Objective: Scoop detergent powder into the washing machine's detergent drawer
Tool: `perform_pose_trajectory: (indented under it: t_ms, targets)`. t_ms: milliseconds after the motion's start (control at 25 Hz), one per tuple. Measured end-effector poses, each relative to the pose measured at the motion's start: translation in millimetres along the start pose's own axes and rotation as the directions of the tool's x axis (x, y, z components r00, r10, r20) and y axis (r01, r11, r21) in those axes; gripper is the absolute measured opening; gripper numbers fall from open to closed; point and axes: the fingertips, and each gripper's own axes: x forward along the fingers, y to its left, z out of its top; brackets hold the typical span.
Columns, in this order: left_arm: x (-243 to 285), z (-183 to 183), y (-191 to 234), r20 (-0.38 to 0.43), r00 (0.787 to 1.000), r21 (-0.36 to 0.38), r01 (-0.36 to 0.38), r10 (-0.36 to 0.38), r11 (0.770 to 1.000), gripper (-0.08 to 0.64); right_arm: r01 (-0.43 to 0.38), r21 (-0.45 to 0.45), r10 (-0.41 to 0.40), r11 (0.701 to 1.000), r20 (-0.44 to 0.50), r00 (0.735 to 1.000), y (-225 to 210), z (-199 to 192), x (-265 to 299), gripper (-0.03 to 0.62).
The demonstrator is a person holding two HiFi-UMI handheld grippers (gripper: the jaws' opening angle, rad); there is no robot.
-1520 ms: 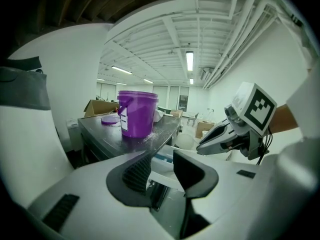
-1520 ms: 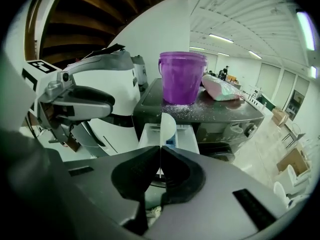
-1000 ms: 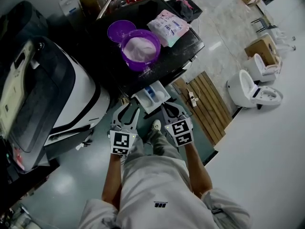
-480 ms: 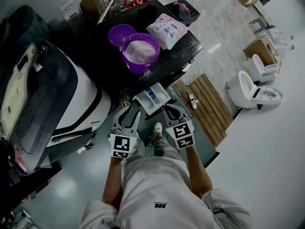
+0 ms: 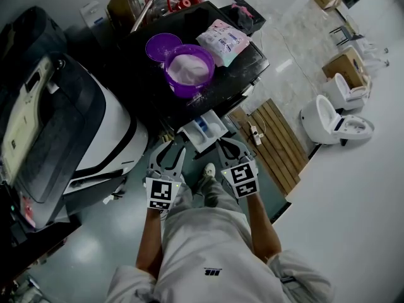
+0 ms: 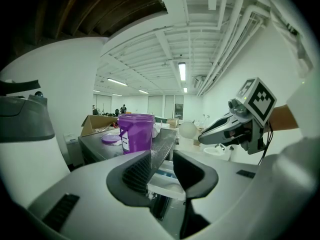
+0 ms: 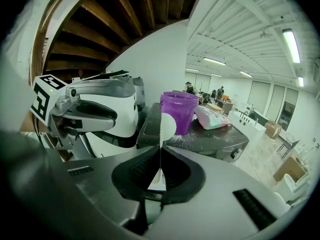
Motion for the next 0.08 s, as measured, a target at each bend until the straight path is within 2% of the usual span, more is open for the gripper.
perform_pose_trajectory:
  t_ms: [80]
  targets:
    - [-1.9, -0.1, 0.9, -0.001, 1.0, -0.002, -0.002, 0.002, 1.0, 0.149, 0.002, 0.002, -0.002, 1.0, -0.006, 1.0, 0.7, 0.2, -1.5, 0.009]
